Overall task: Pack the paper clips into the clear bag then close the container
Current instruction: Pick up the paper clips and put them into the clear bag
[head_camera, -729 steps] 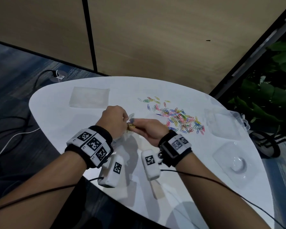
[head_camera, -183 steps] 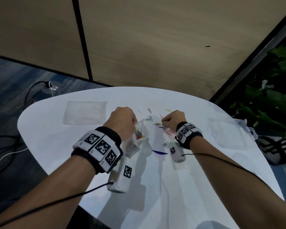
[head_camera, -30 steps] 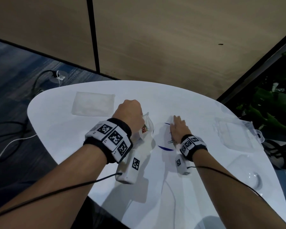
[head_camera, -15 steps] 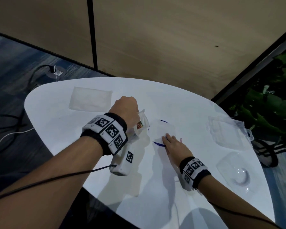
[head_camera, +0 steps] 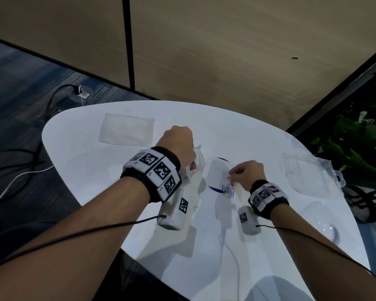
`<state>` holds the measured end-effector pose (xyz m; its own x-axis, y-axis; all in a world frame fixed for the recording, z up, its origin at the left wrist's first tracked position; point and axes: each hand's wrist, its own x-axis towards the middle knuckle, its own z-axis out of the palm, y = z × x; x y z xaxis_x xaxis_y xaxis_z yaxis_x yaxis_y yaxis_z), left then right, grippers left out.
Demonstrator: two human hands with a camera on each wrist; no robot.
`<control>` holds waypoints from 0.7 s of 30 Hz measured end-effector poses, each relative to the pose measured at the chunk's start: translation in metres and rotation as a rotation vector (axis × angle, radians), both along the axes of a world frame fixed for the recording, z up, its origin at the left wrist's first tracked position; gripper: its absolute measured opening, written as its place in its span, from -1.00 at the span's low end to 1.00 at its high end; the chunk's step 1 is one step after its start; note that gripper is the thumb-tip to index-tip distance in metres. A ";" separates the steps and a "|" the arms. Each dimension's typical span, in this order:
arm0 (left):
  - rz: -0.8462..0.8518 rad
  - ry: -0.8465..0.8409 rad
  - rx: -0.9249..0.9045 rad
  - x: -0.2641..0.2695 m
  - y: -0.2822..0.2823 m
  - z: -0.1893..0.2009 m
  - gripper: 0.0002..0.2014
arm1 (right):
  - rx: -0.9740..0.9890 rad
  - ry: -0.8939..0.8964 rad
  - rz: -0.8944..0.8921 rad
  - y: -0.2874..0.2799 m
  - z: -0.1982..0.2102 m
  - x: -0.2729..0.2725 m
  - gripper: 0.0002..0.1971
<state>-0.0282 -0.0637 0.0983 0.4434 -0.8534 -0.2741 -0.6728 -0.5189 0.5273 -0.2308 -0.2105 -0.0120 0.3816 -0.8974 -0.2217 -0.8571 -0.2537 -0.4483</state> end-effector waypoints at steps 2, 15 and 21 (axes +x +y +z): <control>-0.001 0.003 -0.003 -0.001 -0.001 -0.001 -0.74 | 0.119 -0.236 -0.108 0.000 0.015 0.004 -0.90; 0.048 -0.004 -0.039 -0.002 0.000 0.000 -0.80 | 0.531 -0.792 0.064 0.081 0.063 0.069 -0.87; 0.036 0.009 -0.025 0.002 0.001 -0.002 -0.74 | 0.122 -0.475 -0.102 0.045 0.033 0.010 -0.78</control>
<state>-0.0257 -0.0623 0.0967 0.4714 -0.8437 -0.2567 -0.6494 -0.5290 0.5463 -0.2203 -0.1650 0.0214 0.3778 -0.9137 -0.1500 -0.5684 -0.1010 -0.8165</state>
